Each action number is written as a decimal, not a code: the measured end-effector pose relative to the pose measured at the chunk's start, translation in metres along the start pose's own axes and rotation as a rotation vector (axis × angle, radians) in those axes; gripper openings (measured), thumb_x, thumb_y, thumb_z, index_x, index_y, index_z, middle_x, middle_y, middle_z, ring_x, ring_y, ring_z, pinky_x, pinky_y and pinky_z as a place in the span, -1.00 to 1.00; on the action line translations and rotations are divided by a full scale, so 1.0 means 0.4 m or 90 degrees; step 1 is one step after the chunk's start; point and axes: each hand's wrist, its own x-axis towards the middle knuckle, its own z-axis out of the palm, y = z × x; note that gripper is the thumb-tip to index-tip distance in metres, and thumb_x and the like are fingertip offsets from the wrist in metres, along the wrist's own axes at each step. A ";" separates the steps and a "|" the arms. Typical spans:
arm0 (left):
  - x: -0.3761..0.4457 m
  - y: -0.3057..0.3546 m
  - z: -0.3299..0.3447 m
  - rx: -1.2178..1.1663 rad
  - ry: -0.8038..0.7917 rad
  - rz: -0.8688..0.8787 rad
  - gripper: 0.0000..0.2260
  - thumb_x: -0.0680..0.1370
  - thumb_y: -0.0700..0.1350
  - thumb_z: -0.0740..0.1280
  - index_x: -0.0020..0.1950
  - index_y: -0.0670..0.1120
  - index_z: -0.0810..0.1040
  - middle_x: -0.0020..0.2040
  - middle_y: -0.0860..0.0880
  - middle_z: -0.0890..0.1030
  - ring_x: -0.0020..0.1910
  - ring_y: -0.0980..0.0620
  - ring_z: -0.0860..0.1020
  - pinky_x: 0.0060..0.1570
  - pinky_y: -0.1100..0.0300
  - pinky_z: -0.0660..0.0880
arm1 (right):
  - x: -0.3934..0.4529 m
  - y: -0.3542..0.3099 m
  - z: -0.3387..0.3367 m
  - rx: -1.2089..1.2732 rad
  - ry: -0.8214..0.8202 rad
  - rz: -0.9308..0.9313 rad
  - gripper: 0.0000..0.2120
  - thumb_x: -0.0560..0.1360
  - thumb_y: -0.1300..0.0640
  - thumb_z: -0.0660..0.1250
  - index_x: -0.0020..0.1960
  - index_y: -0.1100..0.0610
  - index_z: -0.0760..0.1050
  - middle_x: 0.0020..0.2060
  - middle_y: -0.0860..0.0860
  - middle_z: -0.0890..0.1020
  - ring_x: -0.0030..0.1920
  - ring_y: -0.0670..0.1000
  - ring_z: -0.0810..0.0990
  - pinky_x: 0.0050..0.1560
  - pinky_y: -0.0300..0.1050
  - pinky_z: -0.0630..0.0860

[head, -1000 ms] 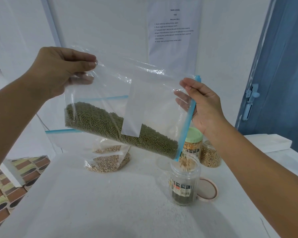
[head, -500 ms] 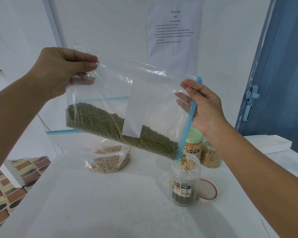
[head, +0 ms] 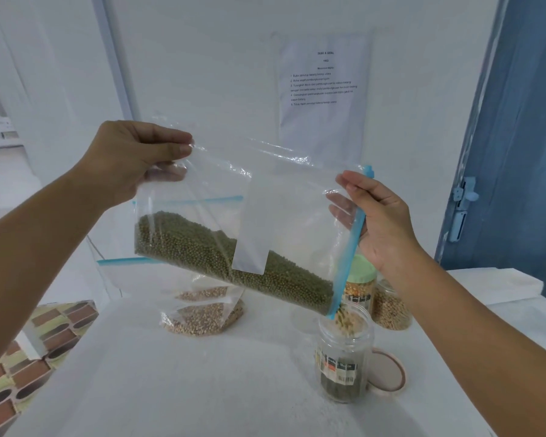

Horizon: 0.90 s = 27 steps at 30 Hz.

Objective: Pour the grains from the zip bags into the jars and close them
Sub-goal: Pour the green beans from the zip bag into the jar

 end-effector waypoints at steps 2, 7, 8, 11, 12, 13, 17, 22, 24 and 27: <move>-0.004 0.005 0.002 -0.004 0.006 -0.001 -0.81 0.34 -0.22 0.57 -0.06 -0.11 0.77 0.12 -0.27 0.70 -0.31 0.00 0.66 -0.10 0.11 0.71 | 0.000 0.000 0.001 -0.001 -0.002 -0.001 -0.79 0.62 0.32 0.35 0.00 0.11 0.73 0.07 0.06 0.75 0.04 0.15 0.76 0.02 -0.05 0.68; -0.009 0.012 0.005 -0.004 0.014 0.000 -0.82 0.39 -0.25 0.55 -0.02 -0.13 0.75 0.15 -0.28 0.69 -0.31 0.00 0.64 -0.06 0.08 0.71 | 0.002 -0.005 0.002 0.001 -0.002 -0.002 -0.80 0.62 0.32 0.36 0.00 0.12 0.73 0.08 0.08 0.75 0.05 0.16 0.76 0.02 -0.04 0.68; -0.009 0.011 0.006 0.000 0.013 0.002 -0.82 0.41 -0.26 0.54 0.00 -0.14 0.74 0.15 -0.29 0.68 -0.31 0.00 0.64 -0.06 0.08 0.71 | 0.002 -0.005 0.002 0.002 -0.002 -0.003 -0.80 0.62 0.32 0.36 0.00 0.12 0.73 0.08 0.08 0.75 0.04 0.16 0.76 0.02 -0.04 0.67; -0.010 0.011 0.009 0.009 0.014 0.004 -0.82 0.43 -0.27 0.54 0.02 -0.15 0.73 0.16 -0.28 0.69 -0.34 0.03 0.64 -0.07 0.09 0.71 | -0.001 -0.004 0.000 0.001 -0.002 -0.004 -0.80 0.62 0.32 0.36 0.01 0.12 0.73 0.08 0.08 0.75 0.04 0.15 0.76 0.00 -0.05 0.67; -0.010 0.011 0.009 0.010 0.015 0.003 -0.82 0.43 -0.27 0.54 0.02 -0.15 0.74 0.15 -0.27 0.69 -0.34 0.03 0.64 -0.08 0.10 0.71 | -0.001 -0.002 0.000 0.001 -0.002 -0.003 -0.80 0.62 0.32 0.36 0.01 0.12 0.73 0.08 0.08 0.75 0.04 0.15 0.76 0.00 -0.06 0.67; -0.009 0.012 0.009 0.007 0.015 0.003 -0.82 0.42 -0.27 0.54 0.01 -0.14 0.74 0.15 -0.27 0.69 -0.35 0.04 0.64 -0.08 0.10 0.71 | -0.002 -0.002 0.000 0.002 -0.002 -0.002 -0.80 0.62 0.32 0.36 0.01 0.12 0.73 0.08 0.08 0.75 0.04 0.15 0.76 -0.01 -0.06 0.67; -0.010 0.018 0.007 0.007 0.005 0.009 -0.88 0.38 -0.23 0.56 -0.11 -0.09 0.78 0.11 -0.24 0.70 -0.35 0.04 0.64 -0.09 0.10 0.71 | -0.002 -0.008 0.001 0.002 -0.002 -0.005 -0.80 0.62 0.32 0.36 0.02 0.12 0.73 0.09 0.08 0.75 0.04 0.15 0.76 -0.01 -0.07 0.67; -0.005 0.015 0.002 0.003 0.004 0.013 -0.88 0.39 -0.23 0.56 -0.10 -0.09 0.78 0.08 -0.20 0.72 -0.36 0.04 0.64 -0.09 0.09 0.71 | -0.002 -0.006 0.004 -0.001 -0.007 -0.007 -0.81 0.62 0.32 0.36 0.03 0.12 0.73 0.09 0.08 0.75 0.05 0.15 0.76 0.00 -0.06 0.67; -0.002 0.013 0.000 0.000 0.002 0.011 -0.87 0.38 -0.22 0.56 -0.10 -0.09 0.78 0.06 -0.17 0.73 -0.35 0.05 0.64 -0.09 0.09 0.71 | -0.002 -0.006 0.005 0.000 -0.009 -0.007 -0.80 0.62 0.32 0.36 0.02 0.12 0.73 0.08 0.07 0.75 0.05 0.15 0.76 0.00 -0.06 0.67; 0.002 0.007 -0.003 -0.001 0.001 0.010 -0.82 0.37 -0.21 0.56 -0.04 -0.11 0.76 0.03 -0.14 0.75 -0.36 0.05 0.64 -0.12 0.11 0.71 | -0.003 -0.001 0.006 0.002 -0.007 -0.005 -0.81 0.62 0.32 0.36 0.03 0.12 0.72 0.08 0.07 0.75 0.04 0.15 0.76 0.00 -0.06 0.67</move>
